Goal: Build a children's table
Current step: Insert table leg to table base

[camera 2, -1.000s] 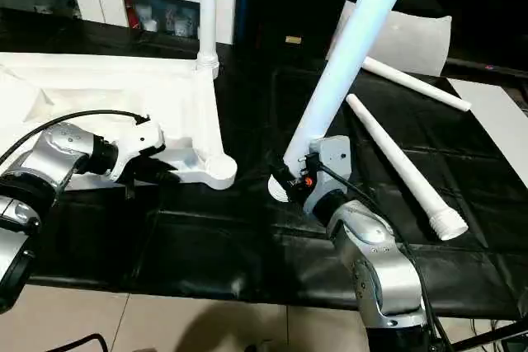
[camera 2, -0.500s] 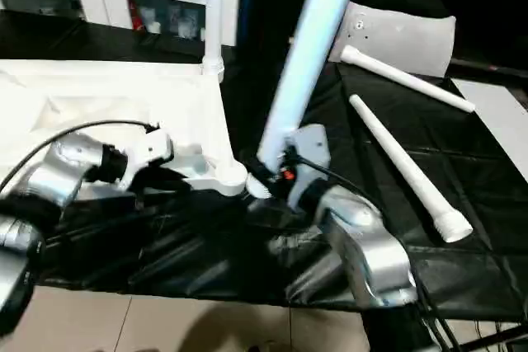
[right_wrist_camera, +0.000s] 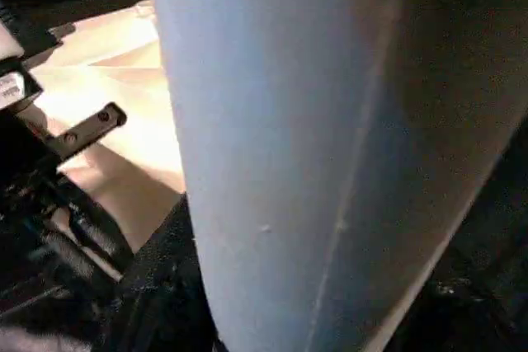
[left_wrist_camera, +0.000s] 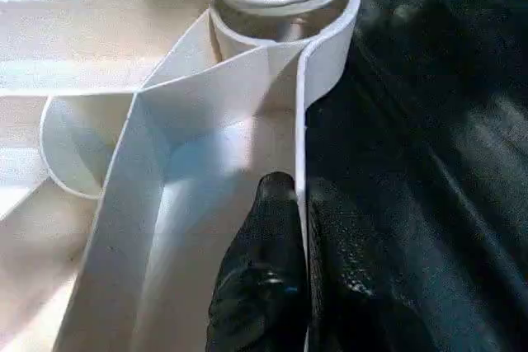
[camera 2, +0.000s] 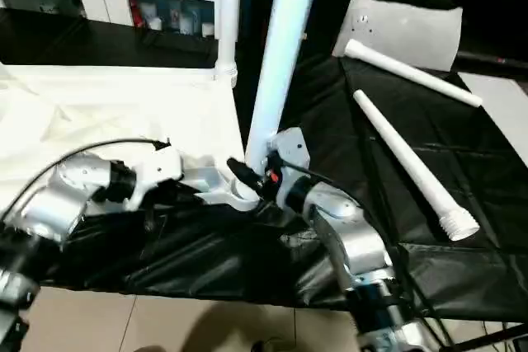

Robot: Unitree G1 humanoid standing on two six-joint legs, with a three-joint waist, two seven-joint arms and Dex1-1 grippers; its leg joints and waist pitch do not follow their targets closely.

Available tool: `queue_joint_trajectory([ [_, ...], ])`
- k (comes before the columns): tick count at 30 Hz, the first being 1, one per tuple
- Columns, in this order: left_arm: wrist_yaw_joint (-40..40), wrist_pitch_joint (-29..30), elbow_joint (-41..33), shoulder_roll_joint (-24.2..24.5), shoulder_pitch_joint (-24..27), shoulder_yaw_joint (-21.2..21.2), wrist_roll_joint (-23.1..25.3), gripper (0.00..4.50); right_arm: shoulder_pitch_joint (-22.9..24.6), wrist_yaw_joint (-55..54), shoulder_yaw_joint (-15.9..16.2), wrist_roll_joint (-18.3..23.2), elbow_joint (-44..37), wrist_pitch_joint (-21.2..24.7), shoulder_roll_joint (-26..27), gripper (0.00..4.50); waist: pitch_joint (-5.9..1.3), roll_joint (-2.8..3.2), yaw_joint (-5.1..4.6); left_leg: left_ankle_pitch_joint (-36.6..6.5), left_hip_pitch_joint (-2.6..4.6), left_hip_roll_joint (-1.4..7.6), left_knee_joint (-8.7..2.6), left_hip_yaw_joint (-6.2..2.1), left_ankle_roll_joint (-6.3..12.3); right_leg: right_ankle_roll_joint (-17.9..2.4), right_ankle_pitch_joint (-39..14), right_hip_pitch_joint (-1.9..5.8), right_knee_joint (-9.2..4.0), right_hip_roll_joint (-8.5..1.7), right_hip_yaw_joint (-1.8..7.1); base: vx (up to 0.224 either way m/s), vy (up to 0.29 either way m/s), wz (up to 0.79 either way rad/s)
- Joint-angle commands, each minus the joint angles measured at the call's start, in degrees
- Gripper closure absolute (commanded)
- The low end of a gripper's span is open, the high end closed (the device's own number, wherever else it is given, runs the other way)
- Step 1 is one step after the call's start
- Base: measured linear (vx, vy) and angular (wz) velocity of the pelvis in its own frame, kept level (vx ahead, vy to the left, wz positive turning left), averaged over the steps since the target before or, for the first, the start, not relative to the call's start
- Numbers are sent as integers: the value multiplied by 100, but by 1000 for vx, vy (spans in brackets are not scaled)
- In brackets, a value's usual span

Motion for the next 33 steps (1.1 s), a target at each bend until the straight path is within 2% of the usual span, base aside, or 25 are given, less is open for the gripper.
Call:
queue_joint_trajectory([
  [1, 270, -116, -101, -276, 205, 31, -352, 450, 6, -29, -123, 75, 68, -149, 2, 258, -274, 2, -10, 232, -51, 472, -475, -41, 662, -1599, -501, 312, -305, -521, 254, 0, 0, 0],
  [8, 615, -141, -367, -296, 437, 155, -244, 450, -35, 25, -153, 69, 363, -427, 225, 258, -253, 16, -37, -26, -46, 487, -503, -49, 637, -1512, -922, 284, -344, -522, 257, 0, 0, 0],
  [9, 601, -4, -415, -300, 447, 188, -289, 405, -42, 26, -149, 59, 390, -448, 248, 258, -252, 11, -44, -10, -48, 487, -504, -46, 635, -1510, -894, 282, -341, -521, 260, 0, 0, 0],
  [11, 586, 44, -445, -297, 451, 204, -313, 393, -47, 28, -143, 54, 410, -467, 264, 258, -246, 14, -40, 0, -50, 476, -502, -41, 635, -1512, -911, 281, -347, -524, 262, 0, 0, 0],
  [12, 562, 78, -476, -247, 457, 203, -315, 393, -61, 32, -105, 25, 497, -560, 280, 258, -271, 25, -32, 24, -44, 486, -491, -38, 609, -1561, -835, 288, -332, -534, 263, 0, 0, 0],
  [14, 576, 54, -483, -214, 466, 191, -274, 379, -72, 40, -95, -3, 558, -622, 291, 258, -267, 46, -37, 13, -29, 498, -498, -43, 616, -1602, -741, 256, -330, -520, 251, 0, 0, 0],
  [15, 600, 33, -421, -181, 459, 195, -243, 365, -94, 45, -95, -18, 627, -679, 311, 258, -271, 10, -50, 45, -31, 498, -502, -40, 639, -1601, -670, 263, -326, -508, 248, 0, 0, 0],
  [19, 569, 57, -333, -181, 440, 252, -317, 358, -122, 57, -103, -30, 692, -726, 335, 258, -279, -13, -38, 88, -29, 496, -499, -39, 646, -1592, -641, 281, -322, -521, 257, 0, 0, 0],
  [20, 584, 55, -293, -180, 424, 262, -319, 387, -124, 65, -103, -35, 707, -742, 335, 258, -274, -13, -40, 80, -30, 497, -502, -40, 642, -1590, -663, 279, -321, -523, 258, 0, 0, 0],
  [24, 436, 12, -212, -2, 418, 112, -224, 399, -121, 101, -71, -87, 753, -823, 309, 258, -272, -6, -38, -41, -30, 500, -514, -43, 593, -1544, -821, 276, -339, -522, 263, 0, 0, 0],
  [25, 376, -7, -231, 47, 429, 67, -209, 422, -130, 106, -75, -90, 773, -836, 309, 258, -274, 7, -37, -63, -27, 500, -515, -44, 573, -1541, -838, 275, -335, -525, 264, 0, 0, 0],
  [27, 265, 25, -291, 171, 445, -35, -153, 435, -139, 124, -97, -100, 801, -852, 305, 258, -277, 2, -59, -85, -39, 496, -519, -49, 518, -1522, -805, 286, -329, -520, 268, 0, 0, 0],
  [33, 235, 12, -281, 344, 368, -157, 2, 443, -150, 120, -120, -131, 871, -912, 283, 258, -290, 5, -115, 151, -36, 488, -503, -41, 619, -1644, -425, 297, -299, -515, 263, 0, 0, 0],
])
